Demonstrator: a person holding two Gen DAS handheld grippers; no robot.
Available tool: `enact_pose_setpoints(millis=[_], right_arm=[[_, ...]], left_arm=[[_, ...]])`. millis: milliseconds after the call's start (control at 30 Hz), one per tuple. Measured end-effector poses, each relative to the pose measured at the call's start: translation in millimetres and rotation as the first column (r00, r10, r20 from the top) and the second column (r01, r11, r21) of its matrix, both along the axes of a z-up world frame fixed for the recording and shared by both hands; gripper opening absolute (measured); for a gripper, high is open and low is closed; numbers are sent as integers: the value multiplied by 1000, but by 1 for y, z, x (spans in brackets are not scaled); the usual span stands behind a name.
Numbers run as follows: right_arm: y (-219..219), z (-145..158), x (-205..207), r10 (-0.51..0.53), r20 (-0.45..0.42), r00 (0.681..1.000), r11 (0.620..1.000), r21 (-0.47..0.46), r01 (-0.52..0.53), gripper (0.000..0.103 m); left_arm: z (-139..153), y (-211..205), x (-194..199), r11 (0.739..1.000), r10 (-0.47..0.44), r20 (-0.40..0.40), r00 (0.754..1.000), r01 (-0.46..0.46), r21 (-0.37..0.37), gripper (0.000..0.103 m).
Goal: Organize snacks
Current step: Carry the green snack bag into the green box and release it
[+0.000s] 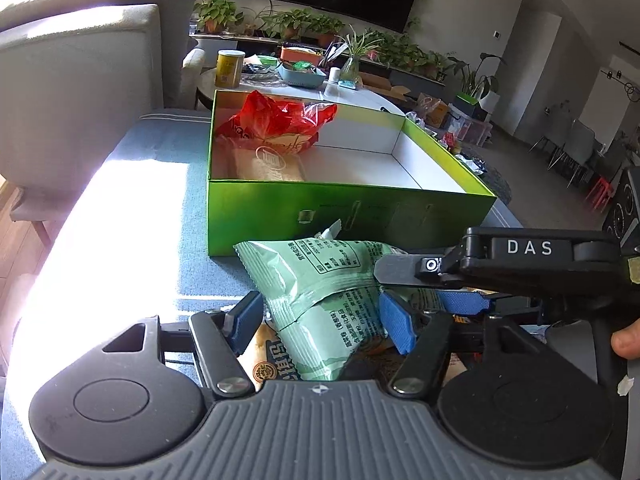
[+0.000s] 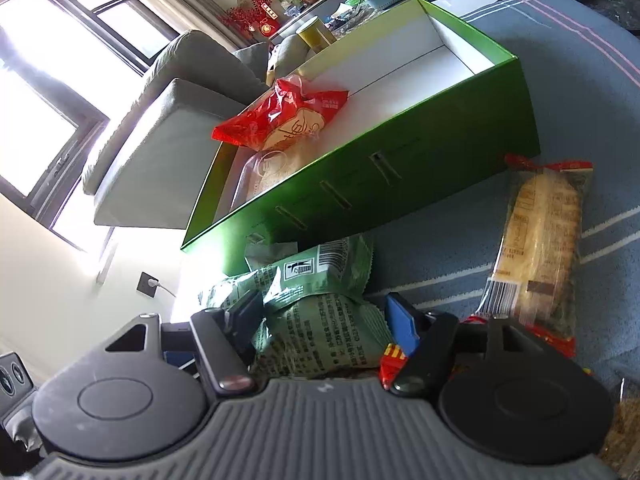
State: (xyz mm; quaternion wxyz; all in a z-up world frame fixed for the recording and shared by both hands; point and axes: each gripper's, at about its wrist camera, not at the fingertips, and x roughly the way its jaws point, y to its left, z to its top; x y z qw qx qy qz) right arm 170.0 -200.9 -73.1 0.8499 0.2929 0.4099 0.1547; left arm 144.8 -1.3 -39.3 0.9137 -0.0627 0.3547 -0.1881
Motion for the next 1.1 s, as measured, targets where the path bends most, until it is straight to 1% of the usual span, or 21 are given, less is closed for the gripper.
enact_pose_setpoints(millis=[100,300,467,633,800,867,967,1100], right_arm=[[-1,9,-6,21,35,999,999,27,-22,66],[1,49,-25,23,168,985,1000,1,-23,66],[-8,74,-24,14,236,972,1000,-2,-14,66],[-27,91,-8,-13,263,965,1000,-5,14,66],[-42,98,17,-39,268,963,998,-28,48,67],[-46,96,27,-51,268,962,997,-38,63,67],[-50,91,41,-60,251,966,996,-55,76,68],[-56,77,56,-64,224,972,994,-71,82,68]], left_arm=[[11,5,-6,999,-20,19,1000,20,-41,58],[46,4,-15,998,-32,125,992,39,-58,58],[70,-10,-4,997,-48,171,984,58,-54,58],[85,-34,18,994,-87,199,976,97,-44,58],[86,-54,48,992,-110,189,976,121,-48,59],[83,-62,59,991,-116,186,976,125,-38,59],[75,-71,74,991,-128,176,976,131,-9,59],[60,-78,95,991,-128,136,982,131,-12,59]])
